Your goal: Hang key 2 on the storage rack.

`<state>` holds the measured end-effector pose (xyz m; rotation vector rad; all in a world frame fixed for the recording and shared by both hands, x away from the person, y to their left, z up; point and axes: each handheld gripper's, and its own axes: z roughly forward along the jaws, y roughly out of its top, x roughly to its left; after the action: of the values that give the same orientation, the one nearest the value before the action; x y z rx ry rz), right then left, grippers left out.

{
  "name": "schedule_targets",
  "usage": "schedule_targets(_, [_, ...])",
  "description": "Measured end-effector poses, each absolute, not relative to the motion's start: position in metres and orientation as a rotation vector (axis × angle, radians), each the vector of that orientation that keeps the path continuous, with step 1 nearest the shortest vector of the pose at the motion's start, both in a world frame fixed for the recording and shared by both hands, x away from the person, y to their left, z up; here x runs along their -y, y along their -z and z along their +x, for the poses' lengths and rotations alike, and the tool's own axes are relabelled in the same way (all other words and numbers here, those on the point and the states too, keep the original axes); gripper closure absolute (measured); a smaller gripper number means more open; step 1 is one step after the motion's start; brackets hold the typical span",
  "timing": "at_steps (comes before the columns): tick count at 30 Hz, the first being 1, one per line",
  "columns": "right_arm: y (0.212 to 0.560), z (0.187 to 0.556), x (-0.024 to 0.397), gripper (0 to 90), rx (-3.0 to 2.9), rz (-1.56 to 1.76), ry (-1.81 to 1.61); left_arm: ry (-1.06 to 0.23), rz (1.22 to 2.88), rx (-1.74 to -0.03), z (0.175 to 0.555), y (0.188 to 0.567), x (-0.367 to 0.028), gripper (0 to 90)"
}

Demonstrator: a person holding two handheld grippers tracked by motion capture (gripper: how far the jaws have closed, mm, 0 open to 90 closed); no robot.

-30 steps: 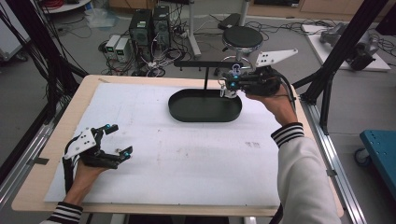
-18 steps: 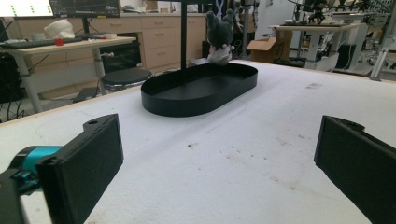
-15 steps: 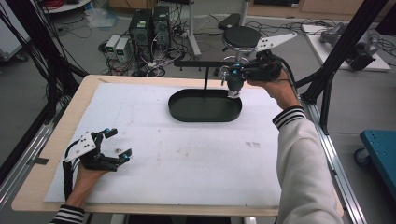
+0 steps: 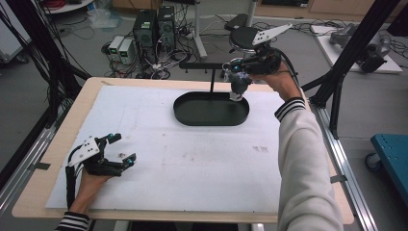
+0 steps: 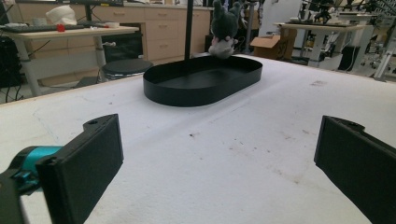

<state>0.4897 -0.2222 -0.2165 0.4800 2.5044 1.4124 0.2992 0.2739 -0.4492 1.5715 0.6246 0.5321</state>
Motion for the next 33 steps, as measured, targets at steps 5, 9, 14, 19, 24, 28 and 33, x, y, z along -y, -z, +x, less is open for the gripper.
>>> schedule_targets(5, [0.219,0.499,0.219,88.7,-2.527,0.489,-1.357,-0.521,1.565,-0.64,0.3,0.449,-0.275,1.7])
schedule_targets(9, [0.227,0.505,0.217,88.7,-2.55,0.516,-1.309,-0.529,1.574,-0.627,0.299,0.449,-0.274,1.7])
schedule_targets(14, [0.234,0.511,0.213,88.7,-2.567,0.518,-1.264,-0.525,1.567,-0.637,0.3,0.45,-0.274,1.7])
schedule_targets(19, [0.241,0.518,0.211,88.7,-2.577,0.533,-1.245,-0.53,1.579,-0.617,0.299,0.449,-0.273,1.7])
schedule_targets(24, [0.249,0.525,0.207,88.7,-2.584,0.553,-1.219,-0.522,1.574,-0.622,0.299,0.45,-0.274,1.7])
schedule_targets(28, [0.253,0.53,0.207,88.7,-2.583,0.561,-1.177,-0.522,1.574,-0.622,0.3,0.45,-0.274,1.7])
schedule_targets(33, [0.255,0.532,0.207,88.7,-2.575,0.566,-1.157,-0.519,1.577,-0.619,0.3,0.45,-0.274,1.7])
